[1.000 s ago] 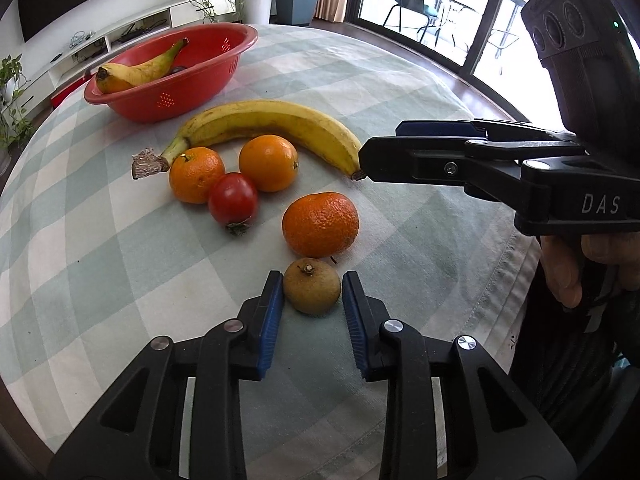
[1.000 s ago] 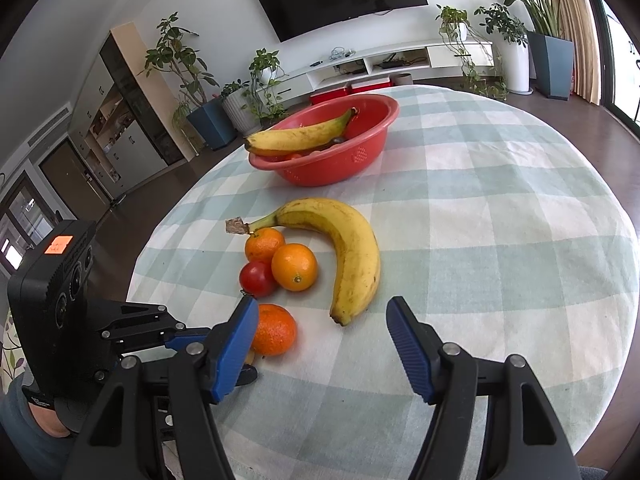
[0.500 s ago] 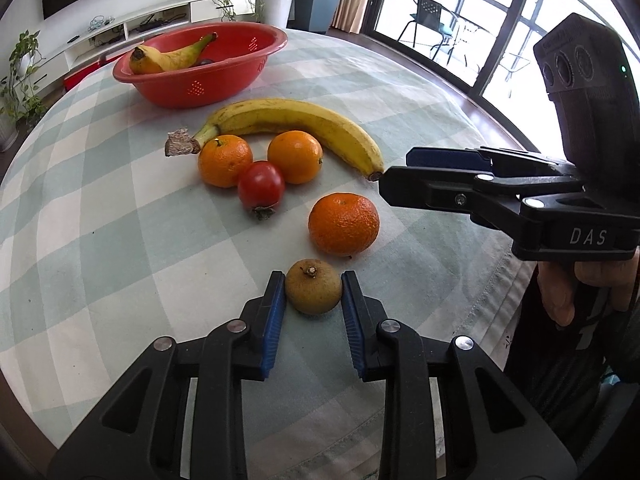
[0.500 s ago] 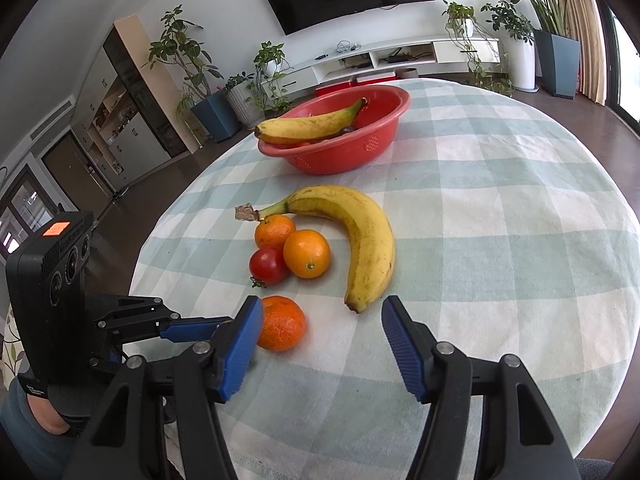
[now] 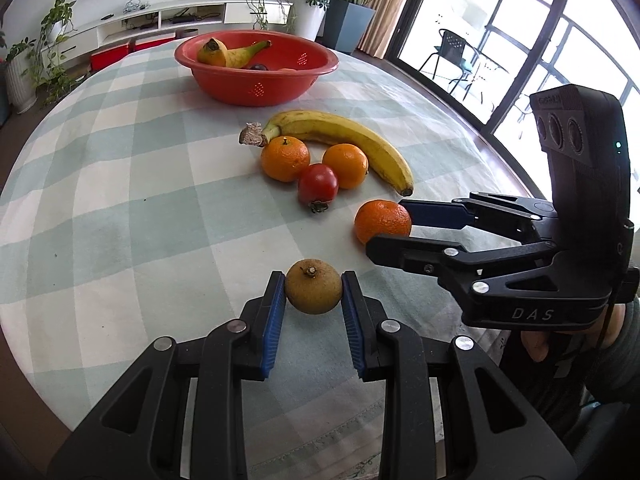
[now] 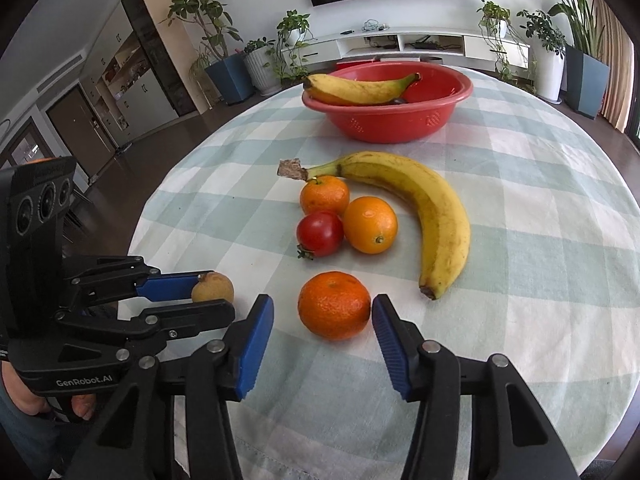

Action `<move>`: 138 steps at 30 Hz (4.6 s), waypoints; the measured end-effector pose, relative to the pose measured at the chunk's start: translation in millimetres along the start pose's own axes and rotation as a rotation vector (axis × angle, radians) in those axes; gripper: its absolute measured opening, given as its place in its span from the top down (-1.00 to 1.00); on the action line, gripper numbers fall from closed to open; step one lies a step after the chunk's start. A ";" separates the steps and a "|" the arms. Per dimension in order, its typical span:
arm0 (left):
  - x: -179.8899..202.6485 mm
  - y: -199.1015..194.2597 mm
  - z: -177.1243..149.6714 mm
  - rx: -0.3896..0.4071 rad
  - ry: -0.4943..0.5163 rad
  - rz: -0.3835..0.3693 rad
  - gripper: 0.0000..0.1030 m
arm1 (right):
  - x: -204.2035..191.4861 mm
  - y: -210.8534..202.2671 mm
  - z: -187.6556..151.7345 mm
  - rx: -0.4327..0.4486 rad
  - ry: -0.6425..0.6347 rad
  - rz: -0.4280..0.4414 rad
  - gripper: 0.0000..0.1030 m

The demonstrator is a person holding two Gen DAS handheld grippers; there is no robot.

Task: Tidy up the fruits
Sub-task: 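Grasp the small brown round fruit with the left tool while right tool approaches an orange, then close the right tool on the orange and lift both held fruits, then carry brown fruit in left tool and orange in right tool into the red bowl, release, then withdraw both open tools from the bowl toward the remaining fruit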

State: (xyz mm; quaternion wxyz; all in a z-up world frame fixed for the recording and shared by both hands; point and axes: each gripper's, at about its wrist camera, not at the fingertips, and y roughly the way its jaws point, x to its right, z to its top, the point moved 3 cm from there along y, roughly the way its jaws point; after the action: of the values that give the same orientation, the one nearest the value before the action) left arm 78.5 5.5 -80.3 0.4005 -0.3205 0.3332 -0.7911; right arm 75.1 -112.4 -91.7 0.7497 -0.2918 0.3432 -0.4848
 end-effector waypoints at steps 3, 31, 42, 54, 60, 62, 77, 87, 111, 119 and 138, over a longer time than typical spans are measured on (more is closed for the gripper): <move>-2.0 -0.4 -0.8 0.003 -0.010 -0.001 0.49 | -0.3 5.9 -1.9 -0.020 -0.013 -0.021 0.00; -4.3 -24.4 61.6 0.106 -0.001 0.011 0.49 | 41.1 -54.5 41.2 0.150 0.088 0.010 0.19; -7.5 -16.0 191.4 0.177 0.099 0.103 0.49 | 79.8 -69.6 143.1 0.246 0.037 -0.073 0.19; -17.4 67.7 228.1 0.069 0.160 0.172 0.49 | 91.2 28.1 202.8 0.095 -0.020 -0.072 0.19; -24.1 94.5 225.6 0.033 0.175 0.194 0.49 | 99.4 58.4 202.8 0.032 0.005 -0.058 0.19; -27.7 101.2 223.7 0.022 0.169 0.197 0.49 | 99.4 64.8 200.7 0.018 0.000 -0.064 0.19; -34.9 111.9 223.1 0.024 0.174 0.223 0.48 | 100.0 79.2 195.6 -0.013 0.004 -0.067 0.17; -26.8 95.6 222.2 0.065 0.183 0.244 -0.10 | 97.5 60.3 193.2 0.031 0.020 -0.057 0.07; -15.4 21.1 69.5 0.073 -0.012 0.164 -0.81 | 77.0 -18.7 55.3 0.136 0.102 -0.040 -0.22; 2.1 15.3 49.2 0.114 -0.008 0.175 -1.00 | 60.5 -28.6 37.1 0.169 0.074 -0.049 -0.55; -22.1 50.9 98.4 0.024 -0.138 0.213 -0.48 | 66.6 -32.4 30.1 0.198 0.101 -0.087 -0.75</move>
State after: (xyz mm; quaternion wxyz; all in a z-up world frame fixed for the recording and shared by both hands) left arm 186.5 -25.6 -69.2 0.5080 -0.3321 0.3275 -0.7241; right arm 101.6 -182.7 -64.3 0.7349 -0.2063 0.3178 -0.5625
